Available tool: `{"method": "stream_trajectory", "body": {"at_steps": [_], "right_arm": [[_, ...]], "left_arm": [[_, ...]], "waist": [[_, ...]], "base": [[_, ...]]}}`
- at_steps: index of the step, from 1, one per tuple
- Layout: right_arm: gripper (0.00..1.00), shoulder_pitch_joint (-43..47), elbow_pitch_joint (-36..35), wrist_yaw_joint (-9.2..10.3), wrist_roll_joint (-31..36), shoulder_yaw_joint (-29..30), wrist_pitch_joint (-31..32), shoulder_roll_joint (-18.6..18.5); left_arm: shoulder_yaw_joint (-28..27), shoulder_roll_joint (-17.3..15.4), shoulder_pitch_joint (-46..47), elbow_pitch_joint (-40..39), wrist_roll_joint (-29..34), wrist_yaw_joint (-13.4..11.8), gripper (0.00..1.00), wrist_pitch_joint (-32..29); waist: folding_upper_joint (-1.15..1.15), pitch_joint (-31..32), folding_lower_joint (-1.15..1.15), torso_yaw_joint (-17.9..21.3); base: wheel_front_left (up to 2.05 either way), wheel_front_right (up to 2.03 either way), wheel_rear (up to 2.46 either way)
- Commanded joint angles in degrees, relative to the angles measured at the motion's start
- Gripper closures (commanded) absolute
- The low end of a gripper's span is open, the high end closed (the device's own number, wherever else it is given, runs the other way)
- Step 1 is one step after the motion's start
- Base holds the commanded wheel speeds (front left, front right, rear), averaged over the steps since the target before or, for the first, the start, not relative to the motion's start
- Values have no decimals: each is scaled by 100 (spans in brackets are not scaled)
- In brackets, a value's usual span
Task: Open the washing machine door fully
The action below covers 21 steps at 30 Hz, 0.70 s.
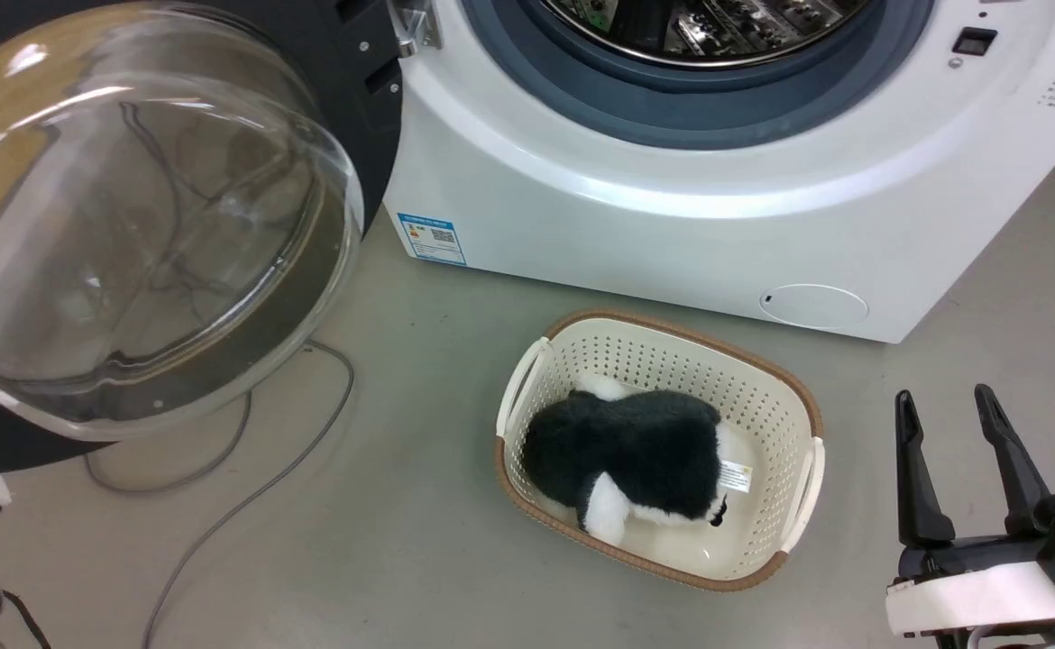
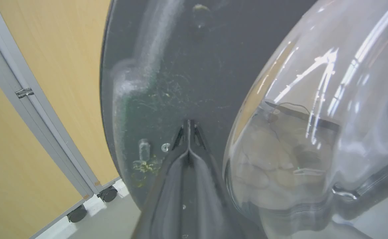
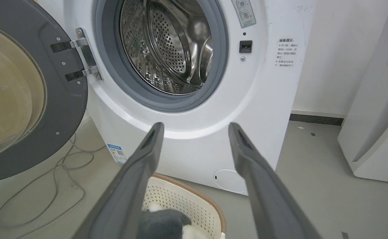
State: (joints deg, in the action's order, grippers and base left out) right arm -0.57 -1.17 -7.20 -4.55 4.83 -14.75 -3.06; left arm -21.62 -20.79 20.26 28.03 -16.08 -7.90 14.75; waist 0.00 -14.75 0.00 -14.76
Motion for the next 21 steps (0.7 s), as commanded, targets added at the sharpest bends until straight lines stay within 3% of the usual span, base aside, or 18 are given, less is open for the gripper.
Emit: {"method": "stream_trajectory", "body": {"at_steps": [1,10,21], "right_arm": [[0,-109,7,-29,42,-8,-25,18],[0,-96,27,-29,48,-20,-25,18],[0,89,108,-29,-143,0,-25,18]], "left_arm": [[-62,-78,184,164,-21,14,100,25],[-176,-195,375,493,10,120,100,25],[-97,106,-250,-322,453,302,100,25]], "waist": [[0,-10,0,29],[0,49,0,123],[0,552,0,172]], "base": [[0,0,0],[0,0,0],[0,0,0]]}}
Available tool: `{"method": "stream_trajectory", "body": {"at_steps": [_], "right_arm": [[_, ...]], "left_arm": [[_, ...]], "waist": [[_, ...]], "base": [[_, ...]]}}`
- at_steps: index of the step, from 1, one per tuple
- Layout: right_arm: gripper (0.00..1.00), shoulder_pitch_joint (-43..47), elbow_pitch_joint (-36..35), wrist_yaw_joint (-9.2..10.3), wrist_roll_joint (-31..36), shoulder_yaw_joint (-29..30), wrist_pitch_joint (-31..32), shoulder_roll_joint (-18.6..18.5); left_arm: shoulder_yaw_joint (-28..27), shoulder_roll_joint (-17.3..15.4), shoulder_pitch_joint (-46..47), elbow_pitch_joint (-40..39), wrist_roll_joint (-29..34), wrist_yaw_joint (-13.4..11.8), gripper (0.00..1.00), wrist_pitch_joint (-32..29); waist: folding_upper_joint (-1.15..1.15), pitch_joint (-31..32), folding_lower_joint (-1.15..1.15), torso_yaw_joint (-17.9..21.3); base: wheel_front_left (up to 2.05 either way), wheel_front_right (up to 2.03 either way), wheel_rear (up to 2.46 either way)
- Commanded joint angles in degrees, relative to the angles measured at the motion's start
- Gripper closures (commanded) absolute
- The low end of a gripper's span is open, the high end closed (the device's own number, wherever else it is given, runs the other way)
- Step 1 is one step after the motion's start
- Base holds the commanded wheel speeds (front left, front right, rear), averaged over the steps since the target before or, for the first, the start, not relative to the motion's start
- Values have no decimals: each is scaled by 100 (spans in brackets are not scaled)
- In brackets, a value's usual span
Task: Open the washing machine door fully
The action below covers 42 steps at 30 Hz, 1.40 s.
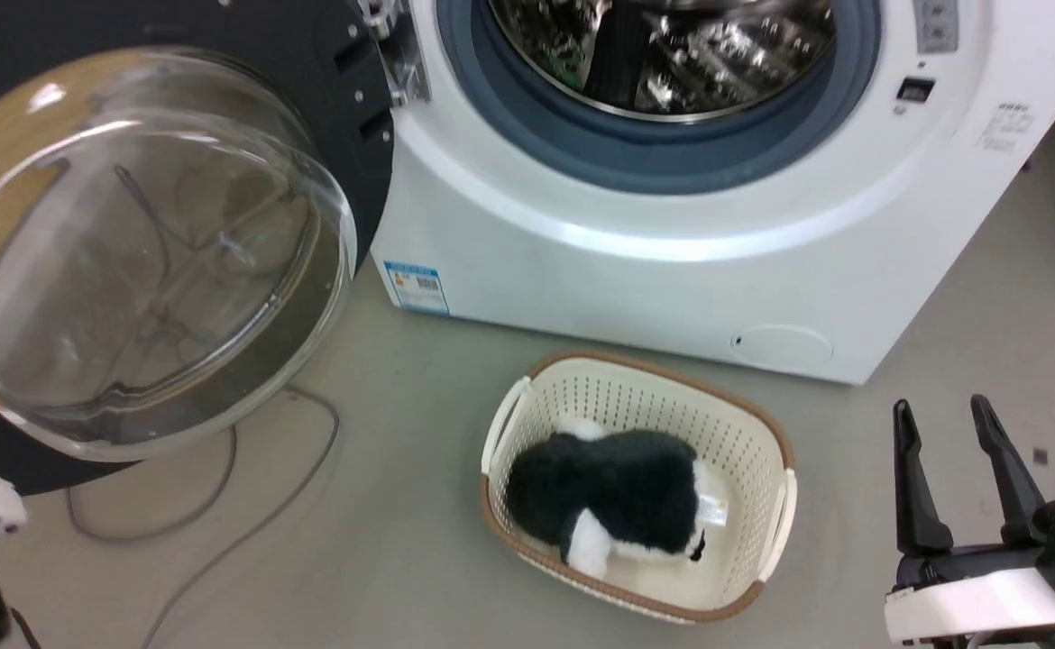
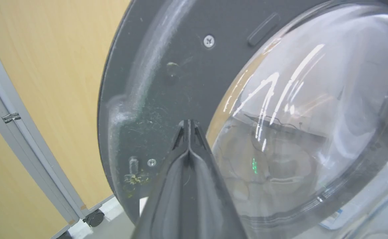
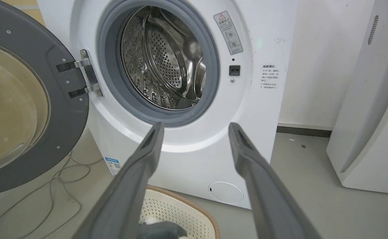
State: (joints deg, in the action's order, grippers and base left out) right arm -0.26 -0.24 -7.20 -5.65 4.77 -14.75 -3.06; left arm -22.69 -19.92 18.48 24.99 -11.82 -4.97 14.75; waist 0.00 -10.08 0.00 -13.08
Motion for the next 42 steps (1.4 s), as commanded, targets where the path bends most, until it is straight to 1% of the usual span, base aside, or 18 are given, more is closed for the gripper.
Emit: {"method": "stream_trajectory", "body": {"at_steps": [1,9,18,23,28,29,30,34,42], "right_arm": [[0,83,18,-29,-52,11,-25,18],[0,296,27,-29,-154,56,-25,18],[0,525,-13,-29,-211,143,-25,18],[0,570,-31,-29,-223,159,-25,18],[0,587,-41,-29,-219,146,-25,18],[0,588,-47,-29,-210,133,-25,18],[0,589,-56,-29,-196,119,-25,18],[0,610,-102,-29,-135,74,-25,18],[0,654,-282,-29,37,-71,-25,18]], "left_arm": [[24,67,-153,-130,71,22,100,25],[246,503,-841,-1158,390,155,100,25],[801,1032,-1485,-2054,471,511,100,25],[1267,1219,-1665,-2213,517,778,100,25],[1586,1337,-1750,-2192,512,901,100,25],[1643,1354,-1773,-2172,516,918,74,25],[1700,1368,-1797,-2145,539,924,0,25],[1821,1435,-1856,-2088,610,857,0,25],[1894,1504,-2006,-2053,650,809,0,25]], "waist": [[0,147,0,4],[0,630,0,63],[0,980,0,234],[0,1046,0,335],[0,1108,0,499],[0,1118,0,542],[0,1129,0,587],[0,1166,0,766],[0,1184,0,1140]], "base": [[0,0,0],[0,0,0],[0,0,0],[0,0,0],[0,0,0],[0,0,0],[0,0,0],[0,0,0],[0,0,0]]}}
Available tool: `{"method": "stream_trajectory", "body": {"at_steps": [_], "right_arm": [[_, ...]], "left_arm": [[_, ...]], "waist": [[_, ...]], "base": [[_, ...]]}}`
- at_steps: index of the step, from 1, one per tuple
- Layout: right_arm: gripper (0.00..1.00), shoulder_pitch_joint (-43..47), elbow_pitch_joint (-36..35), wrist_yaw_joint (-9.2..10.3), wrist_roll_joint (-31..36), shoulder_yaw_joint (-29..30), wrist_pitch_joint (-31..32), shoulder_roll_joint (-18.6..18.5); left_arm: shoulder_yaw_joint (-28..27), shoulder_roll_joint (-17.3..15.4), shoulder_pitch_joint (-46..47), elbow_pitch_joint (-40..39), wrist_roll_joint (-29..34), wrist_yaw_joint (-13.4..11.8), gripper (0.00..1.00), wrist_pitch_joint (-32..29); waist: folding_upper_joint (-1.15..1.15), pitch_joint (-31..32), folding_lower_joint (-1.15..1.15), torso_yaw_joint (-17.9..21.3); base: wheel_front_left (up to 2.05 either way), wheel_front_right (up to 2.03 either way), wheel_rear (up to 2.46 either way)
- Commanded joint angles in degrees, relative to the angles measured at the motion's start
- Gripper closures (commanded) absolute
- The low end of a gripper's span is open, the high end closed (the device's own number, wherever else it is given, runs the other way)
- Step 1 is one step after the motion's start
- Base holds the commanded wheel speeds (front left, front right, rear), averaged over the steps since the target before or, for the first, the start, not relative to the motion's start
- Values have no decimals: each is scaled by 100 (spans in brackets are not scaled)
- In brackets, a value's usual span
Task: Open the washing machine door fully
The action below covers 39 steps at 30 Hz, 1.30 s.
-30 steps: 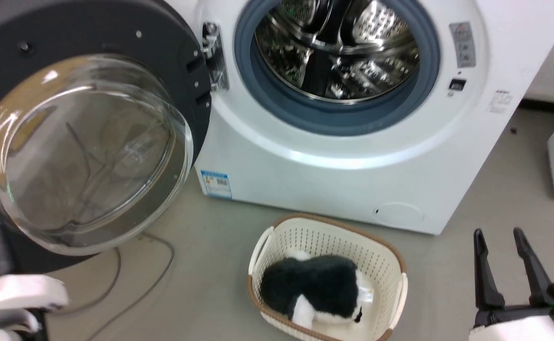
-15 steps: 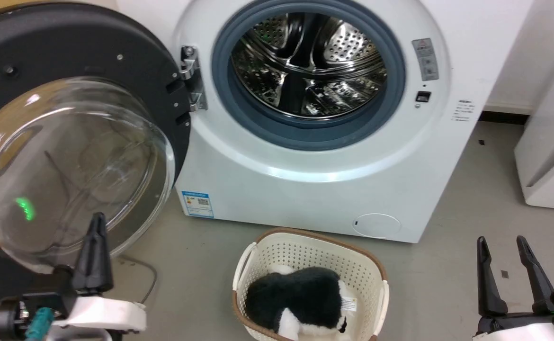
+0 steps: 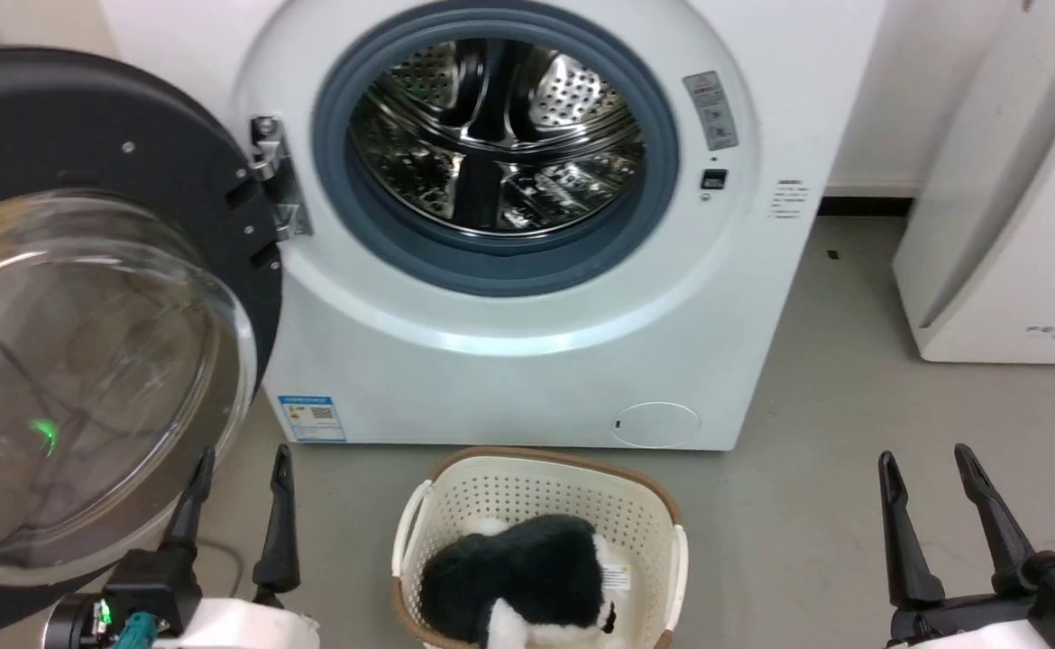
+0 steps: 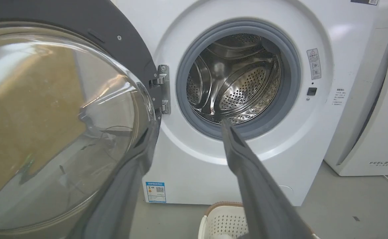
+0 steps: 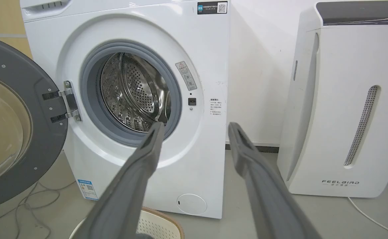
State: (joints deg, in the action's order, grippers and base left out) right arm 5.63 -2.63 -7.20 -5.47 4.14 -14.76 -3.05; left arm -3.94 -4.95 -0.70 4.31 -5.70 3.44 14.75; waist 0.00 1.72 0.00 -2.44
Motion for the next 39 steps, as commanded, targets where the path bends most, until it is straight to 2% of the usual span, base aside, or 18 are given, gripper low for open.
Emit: {"method": "stream_trajectory", "body": {"at_steps": [1,13,14,39], "right_arm": [[0,70,-55,-29,29,-20,-24,17],[0,138,-73,-29,78,-39,-24,17],[100,84,-49,3,45,-35,4,0],[100,-29,9,4,132,-98,263,3]], "left_arm": [[22,16,-103,5,43,-43,0,25],[53,123,-185,15,-45,1,0,25],[75,96,-143,6,-38,-25,100,-6],[143,110,-105,-72,68,-80,100,-266]], "waist": [[0,3,0,117],[0,4,0,393],[0,4,0,393],[0,-27,0,368]], "base": [[0,0,0],[0,0,0],[0,0,0],[0,0,0]]}}
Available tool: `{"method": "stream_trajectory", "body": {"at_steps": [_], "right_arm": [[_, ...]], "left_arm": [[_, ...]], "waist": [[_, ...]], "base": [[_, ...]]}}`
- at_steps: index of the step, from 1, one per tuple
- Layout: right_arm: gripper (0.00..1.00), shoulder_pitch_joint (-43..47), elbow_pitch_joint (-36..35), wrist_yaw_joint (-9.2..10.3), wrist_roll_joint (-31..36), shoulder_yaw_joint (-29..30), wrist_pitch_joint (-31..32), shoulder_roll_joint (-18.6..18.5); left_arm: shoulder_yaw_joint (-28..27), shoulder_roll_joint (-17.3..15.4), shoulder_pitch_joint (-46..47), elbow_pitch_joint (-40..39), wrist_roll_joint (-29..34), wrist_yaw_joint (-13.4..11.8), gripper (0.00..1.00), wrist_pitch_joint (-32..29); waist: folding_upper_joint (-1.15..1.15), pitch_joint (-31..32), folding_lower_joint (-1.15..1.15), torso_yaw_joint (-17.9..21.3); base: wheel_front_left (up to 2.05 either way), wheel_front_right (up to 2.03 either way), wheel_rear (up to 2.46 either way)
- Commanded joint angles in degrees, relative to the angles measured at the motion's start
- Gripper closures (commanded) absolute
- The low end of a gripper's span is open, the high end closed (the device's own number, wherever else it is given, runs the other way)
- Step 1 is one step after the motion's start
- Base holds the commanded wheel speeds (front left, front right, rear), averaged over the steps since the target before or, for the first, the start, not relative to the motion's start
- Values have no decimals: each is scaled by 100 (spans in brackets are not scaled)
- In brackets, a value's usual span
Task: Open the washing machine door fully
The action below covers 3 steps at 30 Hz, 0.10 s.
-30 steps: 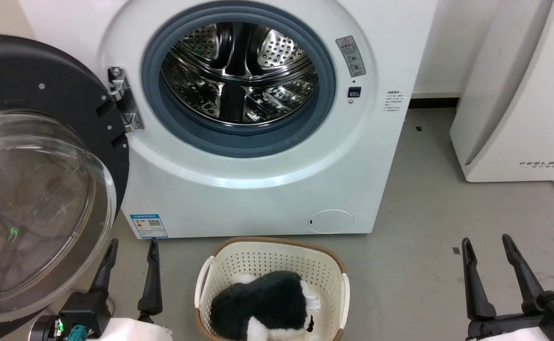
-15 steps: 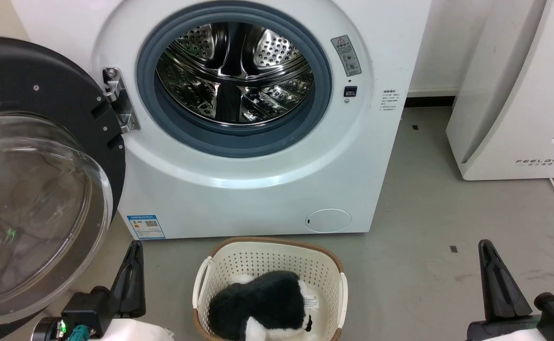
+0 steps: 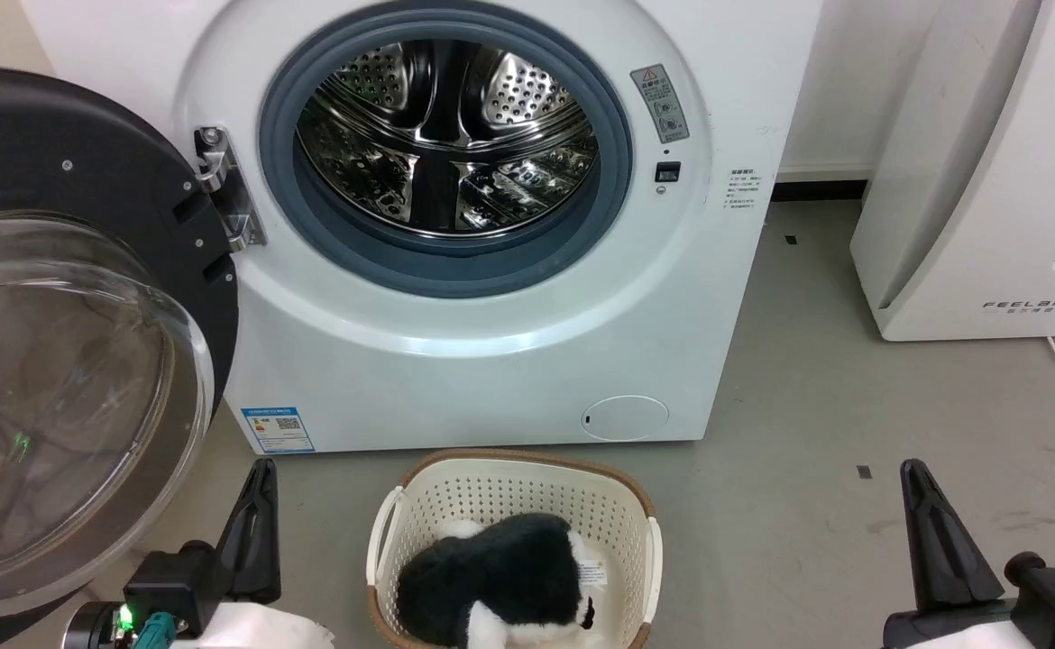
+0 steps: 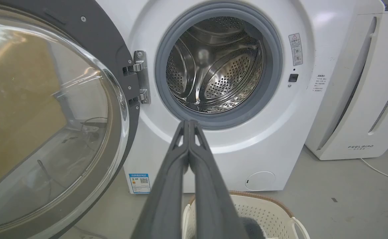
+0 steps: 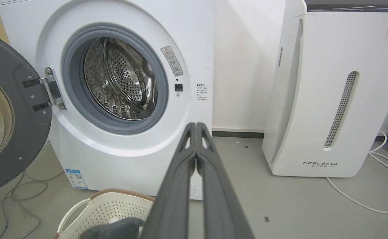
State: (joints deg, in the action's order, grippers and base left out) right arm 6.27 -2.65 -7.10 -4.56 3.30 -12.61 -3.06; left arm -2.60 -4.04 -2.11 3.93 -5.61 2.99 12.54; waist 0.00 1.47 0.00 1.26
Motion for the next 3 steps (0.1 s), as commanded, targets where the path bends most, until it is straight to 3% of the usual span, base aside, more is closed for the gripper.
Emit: {"method": "stream_trajectory", "body": {"at_steps": [1,3], "right_arm": [[100,-98,14,-6,46,-18,59,4],[100,-108,19,-7,54,-24,83,5]], "left_arm": [[12,19,38,-37,64,-38,100,-57],[17,21,41,-44,74,-43,100,-80]], "waist": [[0,-3,0,-3],[0,-6,0,-5]], "base": [[0,0,0],[0,0,0]]}}
